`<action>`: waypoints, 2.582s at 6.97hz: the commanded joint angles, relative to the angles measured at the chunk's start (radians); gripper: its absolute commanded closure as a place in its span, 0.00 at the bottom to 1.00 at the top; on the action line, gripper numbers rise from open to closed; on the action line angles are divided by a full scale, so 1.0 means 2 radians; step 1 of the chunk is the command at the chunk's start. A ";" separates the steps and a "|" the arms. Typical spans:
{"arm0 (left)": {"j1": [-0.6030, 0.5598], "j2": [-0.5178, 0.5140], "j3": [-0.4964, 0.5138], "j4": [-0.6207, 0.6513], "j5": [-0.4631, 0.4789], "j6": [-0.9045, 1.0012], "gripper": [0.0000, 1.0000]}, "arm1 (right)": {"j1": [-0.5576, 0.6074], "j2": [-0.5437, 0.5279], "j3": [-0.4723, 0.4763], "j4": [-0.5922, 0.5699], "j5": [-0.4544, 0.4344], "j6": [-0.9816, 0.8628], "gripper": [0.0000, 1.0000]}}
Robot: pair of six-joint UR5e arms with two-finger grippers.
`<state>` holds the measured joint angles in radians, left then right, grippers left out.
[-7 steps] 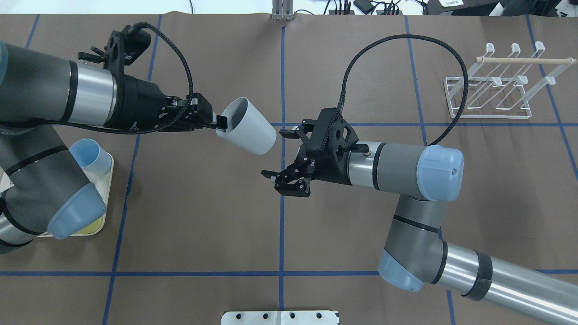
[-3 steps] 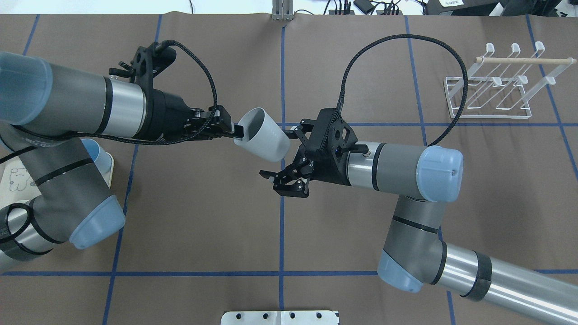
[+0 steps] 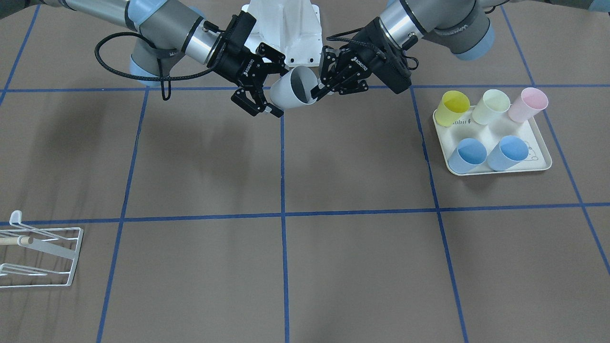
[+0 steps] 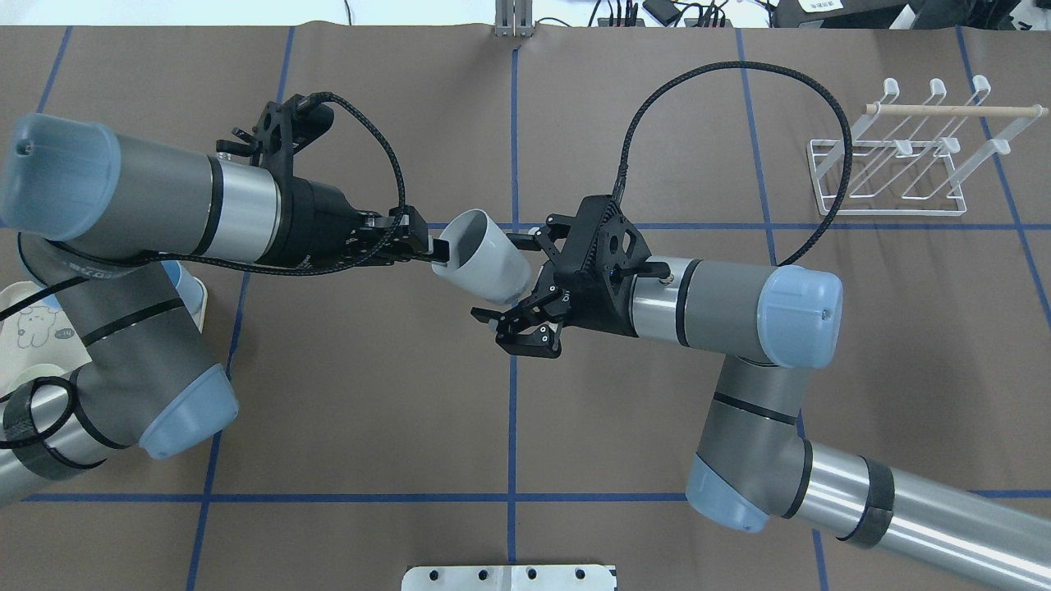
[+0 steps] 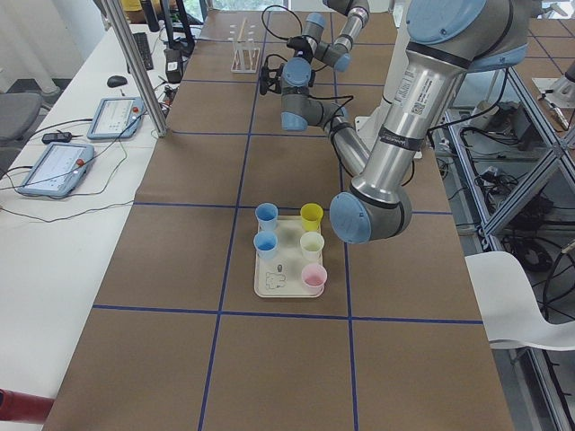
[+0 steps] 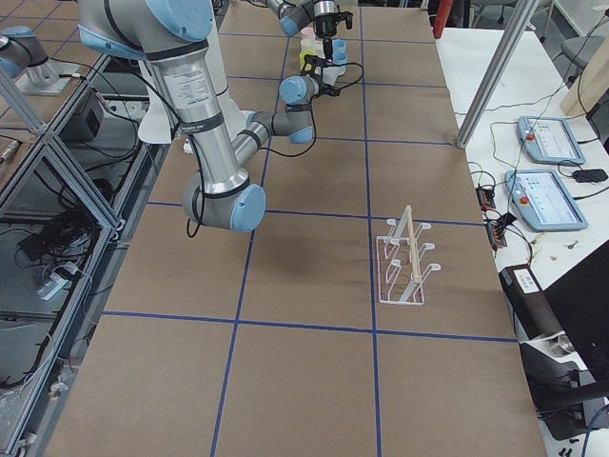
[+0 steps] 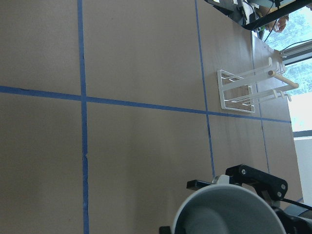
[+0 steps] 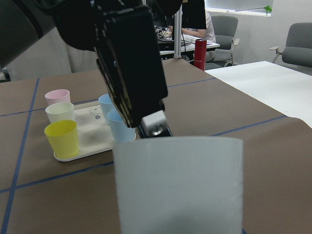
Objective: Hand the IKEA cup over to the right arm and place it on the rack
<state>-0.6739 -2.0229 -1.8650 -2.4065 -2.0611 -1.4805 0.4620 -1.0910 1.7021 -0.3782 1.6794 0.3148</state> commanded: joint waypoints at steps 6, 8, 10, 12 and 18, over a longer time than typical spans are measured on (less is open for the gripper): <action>0.001 0.001 0.009 -0.026 0.001 -0.001 1.00 | 0.001 -0.004 0.000 0.000 -0.003 -0.002 0.25; 0.001 0.001 0.010 -0.026 0.001 -0.001 1.00 | 0.000 -0.005 0.001 0.000 -0.003 0.001 0.76; 0.001 0.000 0.010 -0.027 0.002 0.005 0.02 | 0.000 -0.006 0.001 0.001 -0.003 0.001 0.89; -0.009 0.002 0.009 -0.032 0.005 0.007 0.00 | 0.001 -0.009 0.003 0.001 -0.004 0.002 0.89; -0.121 0.138 -0.024 0.070 0.001 0.293 0.00 | 0.096 -0.032 0.029 -0.205 0.005 -0.033 1.00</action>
<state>-0.8632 -1.8323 -1.8871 -2.3125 -2.0597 -1.0755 0.5975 -1.1511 1.7310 -0.6431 1.6855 0.2933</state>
